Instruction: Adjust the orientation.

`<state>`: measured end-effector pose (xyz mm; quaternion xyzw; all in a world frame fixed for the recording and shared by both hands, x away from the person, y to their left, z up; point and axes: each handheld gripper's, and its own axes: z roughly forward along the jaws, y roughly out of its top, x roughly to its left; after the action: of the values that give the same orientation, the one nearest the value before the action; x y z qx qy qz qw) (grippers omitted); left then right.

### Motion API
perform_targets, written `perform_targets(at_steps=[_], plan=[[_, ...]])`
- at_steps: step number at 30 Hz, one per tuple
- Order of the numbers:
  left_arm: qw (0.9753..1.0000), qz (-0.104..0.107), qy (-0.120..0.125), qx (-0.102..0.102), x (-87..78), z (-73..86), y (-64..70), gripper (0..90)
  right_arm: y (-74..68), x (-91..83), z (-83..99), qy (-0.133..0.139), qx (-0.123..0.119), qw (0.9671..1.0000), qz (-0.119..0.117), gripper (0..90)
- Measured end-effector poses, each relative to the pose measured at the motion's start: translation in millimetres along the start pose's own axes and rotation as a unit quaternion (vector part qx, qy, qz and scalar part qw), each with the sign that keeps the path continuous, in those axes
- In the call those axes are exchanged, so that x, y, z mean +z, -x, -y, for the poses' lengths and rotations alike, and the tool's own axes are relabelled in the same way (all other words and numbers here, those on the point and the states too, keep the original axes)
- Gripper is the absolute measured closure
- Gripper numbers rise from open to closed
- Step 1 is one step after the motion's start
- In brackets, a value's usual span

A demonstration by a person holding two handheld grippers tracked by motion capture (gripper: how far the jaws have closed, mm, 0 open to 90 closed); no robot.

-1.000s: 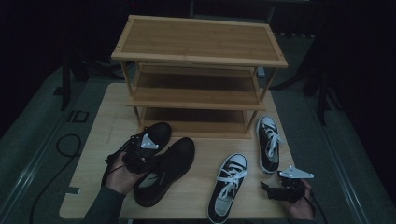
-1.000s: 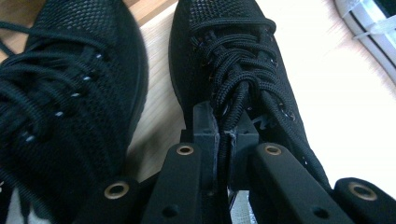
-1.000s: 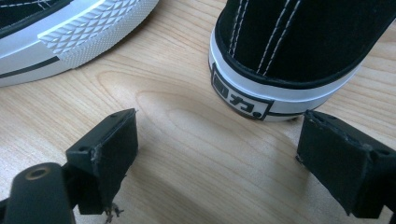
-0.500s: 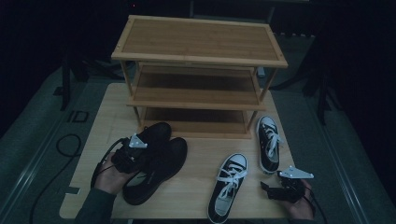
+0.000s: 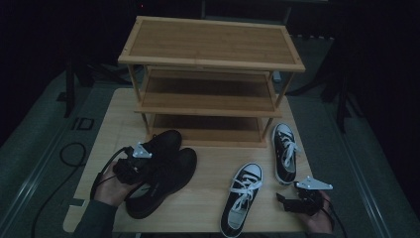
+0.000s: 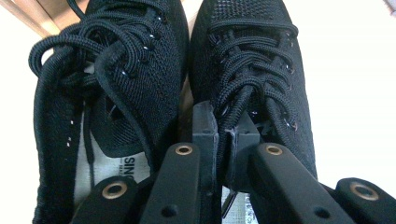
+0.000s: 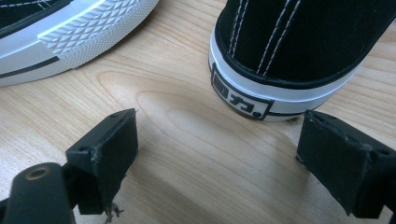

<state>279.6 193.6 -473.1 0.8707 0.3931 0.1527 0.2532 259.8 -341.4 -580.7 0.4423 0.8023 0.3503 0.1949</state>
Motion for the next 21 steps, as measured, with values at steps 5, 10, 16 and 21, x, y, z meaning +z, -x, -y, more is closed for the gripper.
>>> perform_targets(at_steps=[5,10,16,21], plan=[[1.0000,0.003,0.000,0.000,1.8,-0.5,-3.9,83.5,0.1,0.0,0.0,0.000,-0.001,1.0000,0.000,11.9],[0.9999,0.008,0.006,-0.004,-0.7,1.9,-6.1,71.5,0.1,0.0,0.0,0.000,-0.001,1.0000,0.000,11.9],[0.9991,0.013,0.039,0.006,-22.5,-1.1,-7.4,53.5,0.1,-0.1,0.1,0.000,-0.001,1.0000,0.000,12.0],[0.9990,0.002,0.044,0.002,-27.0,-0.3,-10.3,42.7,0.0,-0.1,0.1,0.000,-0.001,1.0000,0.000,12.0]])
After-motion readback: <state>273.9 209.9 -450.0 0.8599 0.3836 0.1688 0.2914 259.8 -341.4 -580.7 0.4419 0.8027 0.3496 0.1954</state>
